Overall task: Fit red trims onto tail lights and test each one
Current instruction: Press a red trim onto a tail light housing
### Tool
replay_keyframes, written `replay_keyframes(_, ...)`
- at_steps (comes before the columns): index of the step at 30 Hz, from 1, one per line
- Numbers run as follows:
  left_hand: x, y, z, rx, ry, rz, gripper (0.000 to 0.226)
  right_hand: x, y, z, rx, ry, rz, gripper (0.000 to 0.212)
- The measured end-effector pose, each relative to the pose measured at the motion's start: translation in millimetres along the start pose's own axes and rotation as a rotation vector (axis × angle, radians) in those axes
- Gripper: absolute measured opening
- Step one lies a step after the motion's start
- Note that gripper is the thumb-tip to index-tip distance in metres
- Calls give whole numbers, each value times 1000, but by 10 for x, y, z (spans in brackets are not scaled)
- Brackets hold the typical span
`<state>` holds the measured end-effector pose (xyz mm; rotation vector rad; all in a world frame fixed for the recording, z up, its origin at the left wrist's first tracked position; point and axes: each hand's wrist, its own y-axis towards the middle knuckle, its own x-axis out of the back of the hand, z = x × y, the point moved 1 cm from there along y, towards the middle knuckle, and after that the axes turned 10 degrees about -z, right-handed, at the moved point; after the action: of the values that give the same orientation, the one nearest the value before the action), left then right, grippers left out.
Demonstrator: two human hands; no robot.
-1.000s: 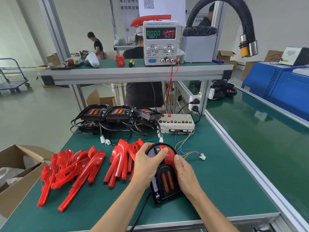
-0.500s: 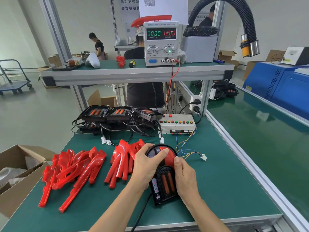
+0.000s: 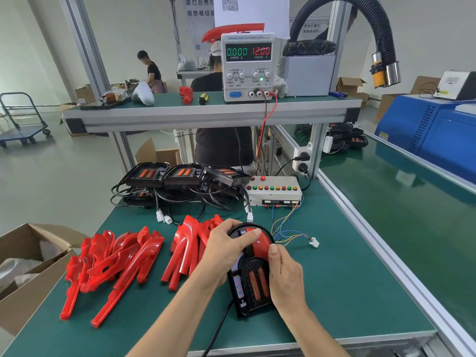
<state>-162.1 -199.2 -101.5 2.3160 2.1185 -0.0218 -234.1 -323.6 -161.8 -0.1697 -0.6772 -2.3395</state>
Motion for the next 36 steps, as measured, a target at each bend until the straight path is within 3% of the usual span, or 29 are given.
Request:
replay_keyframes(4,-19,1,7,16,-22,-23,44,-7,5,25,22,-26,-25,52)
replay_keyframes(11,-31,12,15,45,-46,-26,38,-23,6,31,22,-63,-8,69)
replay_keyframes(15,-33,12,-5,82,-77,-39,46,-24,4,41,25,-70,2,74)
replay_keyframes(21,-43,13,-20,108,-73,-59,26,-12,-3,58,35,-73,5,94)
replay_keyframes(36,-61,12,-38,122,-90,-57,27,-14,3,32,31,-75,-1,78)
